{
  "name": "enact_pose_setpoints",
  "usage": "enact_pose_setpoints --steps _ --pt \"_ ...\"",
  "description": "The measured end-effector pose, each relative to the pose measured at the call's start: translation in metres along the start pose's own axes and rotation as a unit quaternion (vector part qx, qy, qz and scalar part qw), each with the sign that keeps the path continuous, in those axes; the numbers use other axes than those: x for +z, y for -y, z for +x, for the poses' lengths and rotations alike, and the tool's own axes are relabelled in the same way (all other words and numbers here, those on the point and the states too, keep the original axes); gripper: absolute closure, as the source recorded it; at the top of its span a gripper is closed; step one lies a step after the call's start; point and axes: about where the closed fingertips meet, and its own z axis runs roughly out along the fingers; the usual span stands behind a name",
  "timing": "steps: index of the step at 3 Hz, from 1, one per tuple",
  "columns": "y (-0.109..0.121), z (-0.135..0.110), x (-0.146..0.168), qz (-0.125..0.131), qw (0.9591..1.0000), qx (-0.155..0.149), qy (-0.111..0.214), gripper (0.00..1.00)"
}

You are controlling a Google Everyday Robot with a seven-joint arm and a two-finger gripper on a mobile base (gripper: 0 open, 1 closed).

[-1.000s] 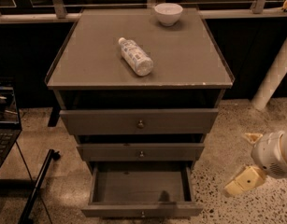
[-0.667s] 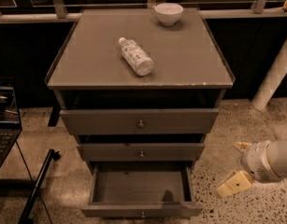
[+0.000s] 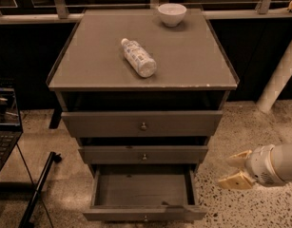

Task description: Close bottom drawer

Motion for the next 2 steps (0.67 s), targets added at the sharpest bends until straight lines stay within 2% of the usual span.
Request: enact_pose_setpoints --steps 2 --pt "-0.0003 0.0002 0.0003 0.001 1.0 0.001 0.001 0.88"
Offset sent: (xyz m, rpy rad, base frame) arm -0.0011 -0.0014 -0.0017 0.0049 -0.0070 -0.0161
